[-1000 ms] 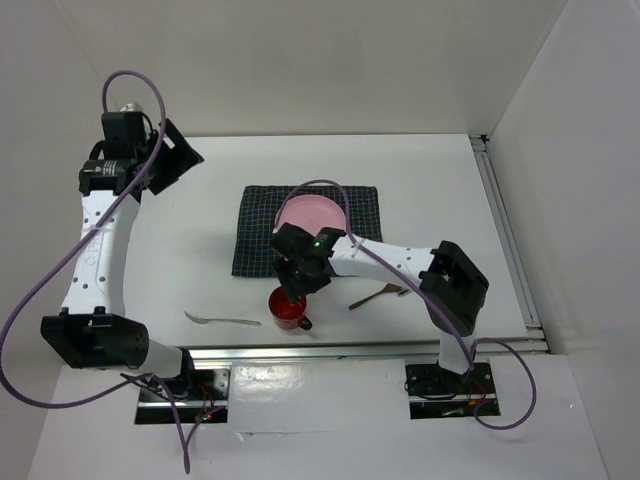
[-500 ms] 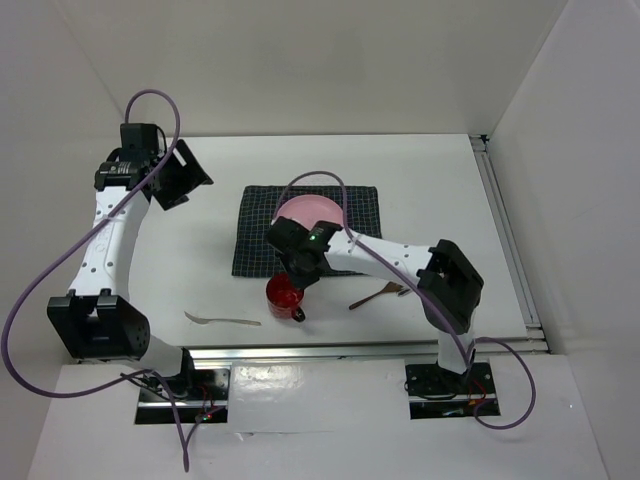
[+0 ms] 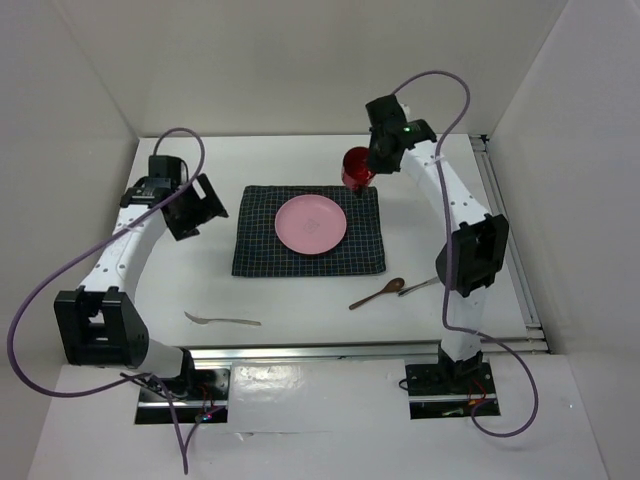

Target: Set the dinner table for one person

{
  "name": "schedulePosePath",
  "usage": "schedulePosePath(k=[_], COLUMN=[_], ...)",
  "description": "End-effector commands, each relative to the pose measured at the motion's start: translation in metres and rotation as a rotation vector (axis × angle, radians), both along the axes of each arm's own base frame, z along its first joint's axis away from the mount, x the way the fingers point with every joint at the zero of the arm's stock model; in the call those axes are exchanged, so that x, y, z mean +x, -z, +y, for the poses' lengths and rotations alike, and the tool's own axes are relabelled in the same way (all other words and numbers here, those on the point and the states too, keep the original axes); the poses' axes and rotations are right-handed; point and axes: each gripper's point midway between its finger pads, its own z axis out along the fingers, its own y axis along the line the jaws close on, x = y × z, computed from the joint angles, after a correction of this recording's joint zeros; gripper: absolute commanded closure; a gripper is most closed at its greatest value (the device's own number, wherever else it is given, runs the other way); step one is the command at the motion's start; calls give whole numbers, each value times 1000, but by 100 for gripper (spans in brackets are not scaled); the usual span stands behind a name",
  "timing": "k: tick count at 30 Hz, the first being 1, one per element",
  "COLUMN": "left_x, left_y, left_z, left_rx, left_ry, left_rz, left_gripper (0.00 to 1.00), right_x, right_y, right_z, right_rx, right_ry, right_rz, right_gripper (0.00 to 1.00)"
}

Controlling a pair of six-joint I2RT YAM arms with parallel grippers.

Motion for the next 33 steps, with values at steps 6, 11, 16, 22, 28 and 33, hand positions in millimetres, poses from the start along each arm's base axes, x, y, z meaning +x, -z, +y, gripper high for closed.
schedulePosePath(k=[6, 11, 16, 22, 28, 33], left_x=[-8, -14, -24, -43, -51, -63], left_y=[-3, -1, -4, 3, 7, 14], left_z=[-23, -22, -20, -29, -30, -35], left_rx=[59, 84, 141, 140, 138, 130], left_ry=[44, 47, 41, 85, 76, 68], left_rz=[-49, -23, -5, 11, 35, 61], left_gripper=[0, 0, 0, 0, 0, 1], right_x=[66, 77, 77, 73, 66, 75], right_y=[12, 37, 62, 89, 105, 98], right_z=[-33, -45, -55, -52, -46, -44], right_rx=[10, 47, 44, 41, 48, 57], right_ry=[38, 39, 45, 28, 11, 9], right_rz=[7, 56, 106, 162, 183, 151], right_gripper=[100, 100, 100, 100, 100, 100])
